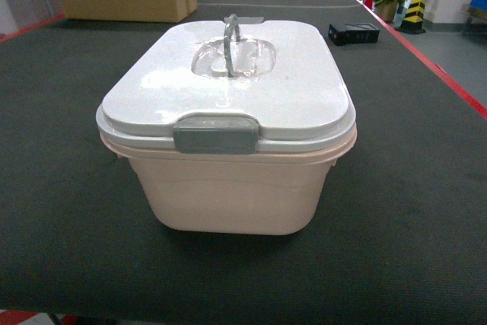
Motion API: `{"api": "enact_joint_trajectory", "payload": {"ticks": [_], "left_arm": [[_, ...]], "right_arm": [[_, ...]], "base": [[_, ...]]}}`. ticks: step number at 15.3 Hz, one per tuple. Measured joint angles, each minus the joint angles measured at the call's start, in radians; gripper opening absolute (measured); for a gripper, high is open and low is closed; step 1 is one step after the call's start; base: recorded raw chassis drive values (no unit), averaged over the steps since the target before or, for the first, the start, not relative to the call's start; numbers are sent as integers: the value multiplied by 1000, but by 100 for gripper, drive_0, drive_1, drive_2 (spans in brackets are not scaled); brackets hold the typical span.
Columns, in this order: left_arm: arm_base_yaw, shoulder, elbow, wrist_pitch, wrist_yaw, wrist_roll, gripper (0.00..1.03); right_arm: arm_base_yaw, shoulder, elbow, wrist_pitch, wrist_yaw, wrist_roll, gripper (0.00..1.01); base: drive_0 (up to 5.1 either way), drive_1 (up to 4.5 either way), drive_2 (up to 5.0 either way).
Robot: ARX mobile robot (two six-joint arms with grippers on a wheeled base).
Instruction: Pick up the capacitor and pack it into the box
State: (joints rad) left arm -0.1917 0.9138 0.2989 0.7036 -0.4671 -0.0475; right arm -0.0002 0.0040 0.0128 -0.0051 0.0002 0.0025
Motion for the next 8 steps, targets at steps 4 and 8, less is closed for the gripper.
{"api": "enact_joint_trajectory", "payload": {"ticks": [4, 8], "left_arm": [[-3, -1, 11, -34, 41, 3, 96], [83, -145, -75, -158, 353, 30, 55]], "right_arm": [[0, 0, 0, -1, 0, 0, 98], [0, 0, 0, 0, 0, 0, 98]], "base": [[0, 0, 0], [0, 0, 0]]}}
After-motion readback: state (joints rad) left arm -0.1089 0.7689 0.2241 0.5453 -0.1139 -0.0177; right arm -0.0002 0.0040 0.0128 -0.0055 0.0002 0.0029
